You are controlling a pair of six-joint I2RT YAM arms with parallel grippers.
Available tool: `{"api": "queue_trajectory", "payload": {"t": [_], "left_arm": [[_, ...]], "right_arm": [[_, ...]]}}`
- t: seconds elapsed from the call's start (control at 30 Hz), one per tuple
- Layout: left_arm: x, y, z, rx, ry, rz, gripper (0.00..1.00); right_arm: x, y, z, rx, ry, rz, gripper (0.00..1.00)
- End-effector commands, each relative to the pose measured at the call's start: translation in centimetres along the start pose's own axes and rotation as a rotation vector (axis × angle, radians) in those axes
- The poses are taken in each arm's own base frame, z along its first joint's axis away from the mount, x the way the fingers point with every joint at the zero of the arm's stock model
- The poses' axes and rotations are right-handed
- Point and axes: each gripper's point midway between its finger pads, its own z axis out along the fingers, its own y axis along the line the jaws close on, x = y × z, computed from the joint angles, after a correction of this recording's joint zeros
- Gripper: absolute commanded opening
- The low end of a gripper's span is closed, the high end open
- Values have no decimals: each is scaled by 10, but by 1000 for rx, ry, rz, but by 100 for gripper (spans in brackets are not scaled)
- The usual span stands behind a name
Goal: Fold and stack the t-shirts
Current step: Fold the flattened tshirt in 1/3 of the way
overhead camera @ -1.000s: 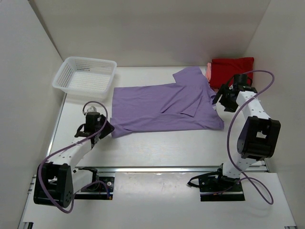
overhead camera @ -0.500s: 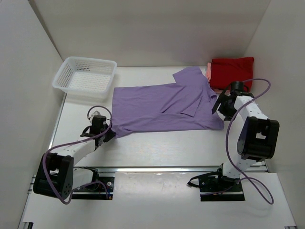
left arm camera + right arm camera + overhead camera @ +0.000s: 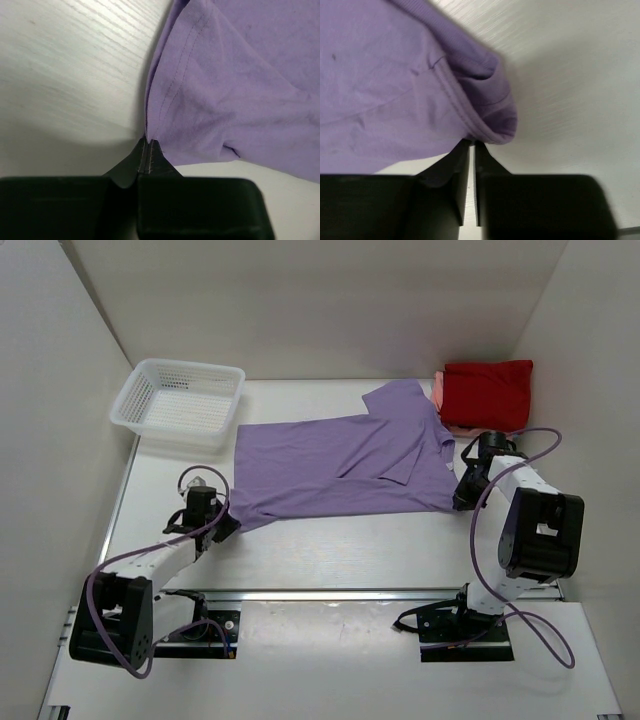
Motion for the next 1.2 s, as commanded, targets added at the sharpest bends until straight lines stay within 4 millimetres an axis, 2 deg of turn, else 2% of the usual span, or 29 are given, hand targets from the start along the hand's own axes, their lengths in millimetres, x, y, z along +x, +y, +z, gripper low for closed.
{"api": "queue_trajectory", "payload": {"t": [0.0, 0.07, 0.13, 0.27, 0.4, 0.47, 0.5, 0.53, 0.6, 0.67, 0.77, 0.8, 0.83, 0.87, 0.9, 0.93, 0.97, 1.0, 1.17], "left_arm": [[-11, 6, -12, -25, -15, 68, 0], [-18, 20, -17, -69, -35, 108, 0], [-27, 23, -25, -94, -66, 173, 0], [-33, 26, -32, -104, -101, 268, 0], [-41, 25, -39, -99, -137, 373, 0], [-39, 26, -39, -97, -141, 404, 0], [-41, 25, -41, -93, -152, 403, 0], [-39, 26, -40, -88, -151, 401, 0], [-38, 22, -41, -68, -153, 397, 0], [-37, 23, -40, -68, -150, 395, 0], [-36, 20, -40, -60, -149, 399, 0], [-37, 19, -41, -56, -155, 400, 0], [-35, 20, -40, -58, -143, 410, 0], [-38, 19, -41, -61, -157, 399, 0], [-38, 20, -41, -65, -158, 403, 0], [-39, 21, -41, -73, -161, 407, 0], [-40, 19, -42, -71, -165, 410, 0], [-42, 20, -41, -73, -172, 424, 0], [-53, 15, -44, -80, -209, 495, 0]], "right_arm": [[-18, -4, 3, 8, -54, 1, 3], [-20, -8, -1, 4, -68, 17, 0], [-12, -9, -3, -6, -53, 7, 0], [-3, -21, -15, 31, -69, 14, 0], [-1, -16, -24, -4, -105, -12, 0], [-4, -9, -26, -17, -128, -61, 7], [-4, -7, -26, -21, -130, -64, 19], [-8, 4, -26, -81, -134, -69, 27], [-10, 11, -22, -133, -114, -53, 46], [-9, 18, -13, -161, -74, -44, 54], [-1, 26, -1, -153, -15, -73, 58], [6, 28, 3, -146, 9, -85, 56], [11, 30, 5, -145, 28, -87, 48], [18, 30, 6, -134, 52, -95, 22], [21, 28, 5, -121, 68, -85, 8], [27, 23, 3, -99, 84, -82, 0], [32, 18, 2, -73, 93, -82, 0], [30, 15, -5, -70, 82, -57, 0], [37, -25, -22, 3, 73, 23, 0]]}}
